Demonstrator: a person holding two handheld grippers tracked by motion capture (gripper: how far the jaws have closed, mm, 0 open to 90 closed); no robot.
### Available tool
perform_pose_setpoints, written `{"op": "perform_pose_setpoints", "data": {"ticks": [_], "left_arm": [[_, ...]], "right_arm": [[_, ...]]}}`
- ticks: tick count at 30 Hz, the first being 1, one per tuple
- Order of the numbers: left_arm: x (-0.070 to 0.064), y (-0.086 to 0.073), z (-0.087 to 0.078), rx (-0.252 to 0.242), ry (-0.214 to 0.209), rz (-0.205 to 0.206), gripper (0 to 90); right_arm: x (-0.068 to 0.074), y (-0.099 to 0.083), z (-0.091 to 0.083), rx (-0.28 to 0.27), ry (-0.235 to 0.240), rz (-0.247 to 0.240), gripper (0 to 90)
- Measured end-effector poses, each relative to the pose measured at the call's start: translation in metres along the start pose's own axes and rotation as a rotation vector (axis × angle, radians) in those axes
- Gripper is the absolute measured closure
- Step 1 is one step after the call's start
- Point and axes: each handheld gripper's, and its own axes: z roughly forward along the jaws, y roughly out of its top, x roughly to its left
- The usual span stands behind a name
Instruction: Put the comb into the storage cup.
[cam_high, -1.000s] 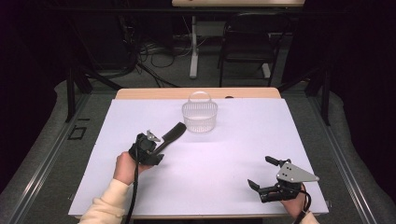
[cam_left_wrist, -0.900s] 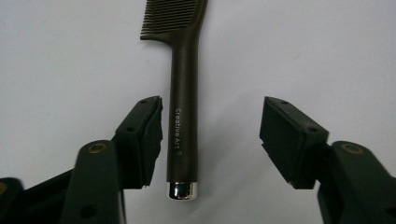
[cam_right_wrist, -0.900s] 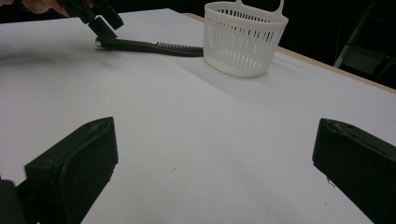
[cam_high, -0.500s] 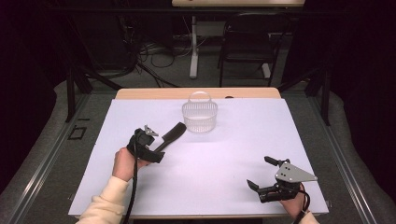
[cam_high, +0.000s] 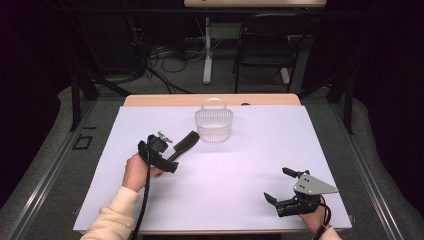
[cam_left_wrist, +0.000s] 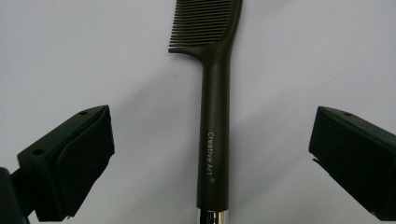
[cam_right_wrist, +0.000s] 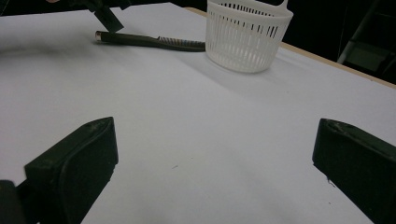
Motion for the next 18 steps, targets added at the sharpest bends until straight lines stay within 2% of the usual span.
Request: {"op": "perform_pose_setpoints", "data": {"ticks": [7,11,18], "left_arm": [[0.0,0.004,0.009,0.021,-0.006,0.017,0.2],[0.002,0.008,0.013,0.027,-0.034,0.015,7.7],[0.0,0.019,0.015,0.049,-0.026,0.029,22.3]], "right_arm": [[0.0,0.0,0.0,0.004,-0.001,0.001,0.0],[0.0,0.0,0.001,0.004,0.001,-0.001,0.0],[0.0,0.0,0.001,0.005,0.001,-0.002,0.0]]}}
